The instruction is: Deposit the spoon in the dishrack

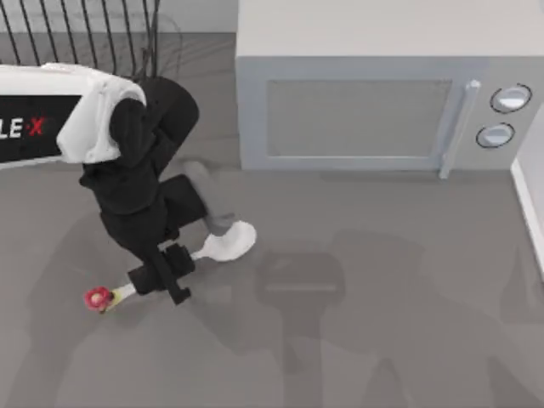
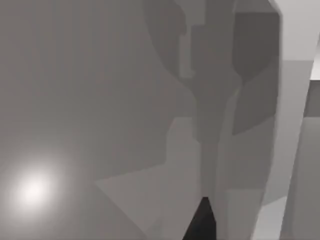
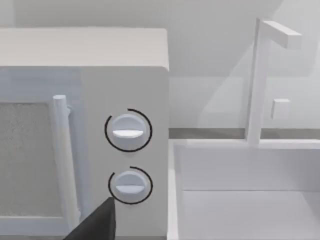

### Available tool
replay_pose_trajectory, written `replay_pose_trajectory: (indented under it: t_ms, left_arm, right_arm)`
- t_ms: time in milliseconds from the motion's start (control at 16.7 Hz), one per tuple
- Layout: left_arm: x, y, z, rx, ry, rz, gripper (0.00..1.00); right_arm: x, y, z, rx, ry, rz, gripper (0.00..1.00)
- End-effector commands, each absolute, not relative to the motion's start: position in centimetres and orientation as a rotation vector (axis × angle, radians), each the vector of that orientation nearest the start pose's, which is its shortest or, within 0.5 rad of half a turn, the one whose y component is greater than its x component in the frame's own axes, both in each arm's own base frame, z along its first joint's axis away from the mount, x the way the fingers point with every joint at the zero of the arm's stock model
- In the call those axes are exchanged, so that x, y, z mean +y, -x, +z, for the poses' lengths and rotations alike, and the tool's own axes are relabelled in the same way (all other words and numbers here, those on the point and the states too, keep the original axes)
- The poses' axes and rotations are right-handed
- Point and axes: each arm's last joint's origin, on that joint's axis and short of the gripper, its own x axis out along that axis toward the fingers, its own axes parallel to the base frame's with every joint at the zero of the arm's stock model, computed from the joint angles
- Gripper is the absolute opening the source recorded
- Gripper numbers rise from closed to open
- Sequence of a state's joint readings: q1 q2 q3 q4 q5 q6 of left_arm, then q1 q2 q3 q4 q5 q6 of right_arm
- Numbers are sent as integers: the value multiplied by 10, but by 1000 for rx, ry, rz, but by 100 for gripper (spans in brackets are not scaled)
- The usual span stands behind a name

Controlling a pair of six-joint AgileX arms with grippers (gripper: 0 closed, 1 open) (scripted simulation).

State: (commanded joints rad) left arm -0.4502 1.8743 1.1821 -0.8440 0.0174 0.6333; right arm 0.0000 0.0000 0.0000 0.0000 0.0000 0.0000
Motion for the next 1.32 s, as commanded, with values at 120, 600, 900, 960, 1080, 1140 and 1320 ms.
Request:
replay_pose_trajectory:
  t_ms: [120, 600, 900, 960, 1080, 1140, 1320]
  left_arm:
    - [-147, -309, 171, 1363, -823, -845, 0]
    - [-141, -297, 294, 1397, -823, -849, 0]
    - [-137, -291, 314, 1381, -819, -842, 0]
    - [-137, -291, 314, 1381, -819, -842, 0]
    - [-137, -292, 312, 1383, -817, -839, 0]
    - [-134, -292, 314, 1370, -805, -827, 0]
    - [-113, -291, 328, 1266, -696, -719, 0]
  right_arm:
    - [-1, -106, 160, 0, 0, 0, 100]
    - [-1, -106, 160, 0, 0, 0, 100]
    - [-1, -106, 160, 0, 0, 0, 100]
    - [-1, -106, 160, 0, 0, 0, 100]
    - [-1, -106, 160, 0, 0, 0, 100]
    - [-1, -106, 160, 0, 0, 0, 100]
    - [-1, -106, 160, 0, 0, 0, 100]
